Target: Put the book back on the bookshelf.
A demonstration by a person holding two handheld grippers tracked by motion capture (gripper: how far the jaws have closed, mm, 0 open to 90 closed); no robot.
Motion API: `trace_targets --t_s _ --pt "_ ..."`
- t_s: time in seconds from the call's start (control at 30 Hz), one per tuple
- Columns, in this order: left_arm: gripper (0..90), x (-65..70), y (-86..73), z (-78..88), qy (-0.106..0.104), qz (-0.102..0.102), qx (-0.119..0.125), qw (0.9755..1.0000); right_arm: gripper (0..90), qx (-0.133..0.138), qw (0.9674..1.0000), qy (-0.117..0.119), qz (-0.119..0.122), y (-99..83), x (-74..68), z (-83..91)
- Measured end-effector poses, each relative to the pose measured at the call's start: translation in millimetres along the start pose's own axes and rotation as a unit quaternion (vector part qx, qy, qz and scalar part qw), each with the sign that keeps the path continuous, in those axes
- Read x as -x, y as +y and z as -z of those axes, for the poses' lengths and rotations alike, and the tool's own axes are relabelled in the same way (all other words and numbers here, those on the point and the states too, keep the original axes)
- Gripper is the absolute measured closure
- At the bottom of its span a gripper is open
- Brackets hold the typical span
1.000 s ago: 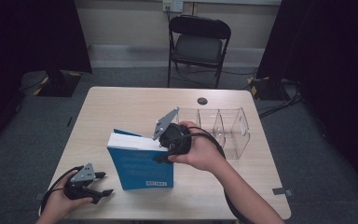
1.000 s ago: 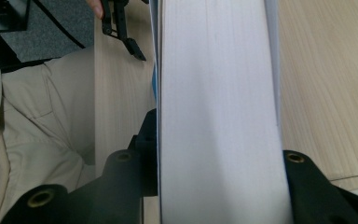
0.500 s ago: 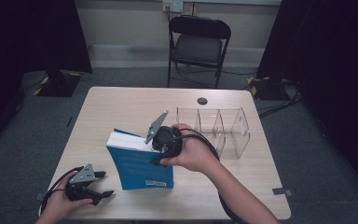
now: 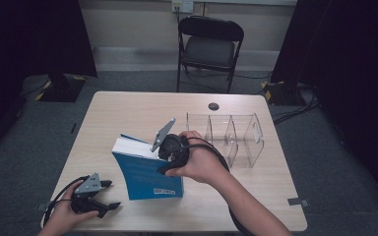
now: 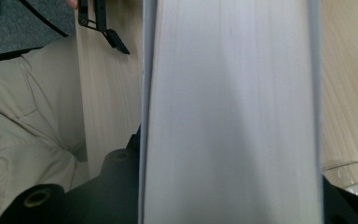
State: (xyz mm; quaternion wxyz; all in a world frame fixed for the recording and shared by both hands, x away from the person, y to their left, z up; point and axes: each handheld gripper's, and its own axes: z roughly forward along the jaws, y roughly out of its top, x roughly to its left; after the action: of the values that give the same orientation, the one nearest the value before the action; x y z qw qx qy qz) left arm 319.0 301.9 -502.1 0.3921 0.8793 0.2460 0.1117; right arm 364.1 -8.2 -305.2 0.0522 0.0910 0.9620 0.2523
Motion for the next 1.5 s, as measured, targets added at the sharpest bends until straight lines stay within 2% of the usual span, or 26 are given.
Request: trace_targets --t_s 0.13,0.3,0.4,0.5,0.53,0.7,0.77,0.8,0.93,1.0,1.03,1.13,1.17,1.23,1.3,1.33,1.47,1.5 --pt "14.3 0.1 0.0 0.0 0.0 0.0 0.0 1.0 58.3 0.004 0.9999 -0.01 -0.003 1.9 -2.0 -1.5" --pt "14.2 0.7 -0.1 -0.3 -0.002 0.004 0.0 1.0 60.3 -0.008 0.9999 -0.011 -0.006 4.0 -4.0 -2.1" --pt "14.2 0.4 0.1 -0.2 -0.001 0.002 0.0 1.0 61.2 -0.008 0.9999 -0.007 -0.013 3.4 -3.4 -1.4" --pt "14.2 0.2 0.2 0.0 0.001 0.001 -0.001 1.0 61.5 -0.008 0.9994 -0.014 -0.031 2.8 -4.5 -0.6" --pt "14.2 0.2 0.2 0.0 0.001 0.001 -0.001 1.0 61.5 -0.004 0.9995 -0.016 -0.026 2.8 -4.9 -0.9" --pt "14.2 0.1 0.9 1.1 0.002 0.0 -0.008 1.0 61.9 -0.001 0.9989 -0.006 -0.047 1.2 -7.7 3.4" --pt "14.2 0.1 0.9 1.1 0.002 0.0 -0.008 1.0 61.9 -0.002 0.9991 -0.003 -0.041 1.5 -10.2 5.7" --pt "14.2 0.3 0.4 0.2 0.001 0.001 -0.002 1.0 61.9 -0.004 0.9989 -0.008 -0.045 2.3 -12.6 7.2" --pt "14.3 0.8 0.1 0.3 0.003 0.003 -0.001 1.0 62.1 -0.012 0.9992 -0.026 -0.028 7.0 -20.6 14.0" --pt "14.3 0.7 0.4 0.9 0.004 0.002 -0.004 1.0 62.2 -0.017 0.9987 -0.038 -0.028 7.9 -22.2 19.3" --pt "14.3 1.3 0.2 0.5 0.001 0.007 -0.003 1.0 62.2 -0.019 0.9986 -0.038 -0.032 8.1 -20.3 23.2" --pt "14.3 0.8 0.3 0.9 0.004 0.003 -0.004 1.0 62.2 -0.013 0.998 -0.044 -0.044 5.3 -16.6 35.6" --pt "14.3 1.4 0.1 0.5 0.0 0.008 -0.003 1.0 62.2 -0.014 0.9978 -0.047 -0.044 4.8 -16.7 38.3" --pt "14.3 0.7 0.3 0.8 0.003 0.002 -0.004 1.0 62.1 -0.014 0.9975 -0.052 -0.045 3.8 -15.4 44.3" --pt "14.3 1.3 0.2 0.6 0.001 0.007 -0.003 1.0 62.2 -0.012 0.9973 -0.052 -0.049 2.0 -13.3 49.0" --pt "14.3 0.7 0.4 0.9 0.004 0.002 -0.004 1.0 62.1 -0.012 0.9972 -0.051 -0.054 0.6 -12.2 51.0" --pt "14.3 0.8 0.4 0.9 0.004 0.002 -0.004 1.0 62.2 -0.01 0.9968 -0.047 -0.063 -5.4 -10.2 57.5" --pt "14.3 1.4 0.2 0.5 0.001 0.008 -0.003 1.0 62.1 -0.01 0.9968 -0.047 -0.064 -7.5 -9.7 58.9"
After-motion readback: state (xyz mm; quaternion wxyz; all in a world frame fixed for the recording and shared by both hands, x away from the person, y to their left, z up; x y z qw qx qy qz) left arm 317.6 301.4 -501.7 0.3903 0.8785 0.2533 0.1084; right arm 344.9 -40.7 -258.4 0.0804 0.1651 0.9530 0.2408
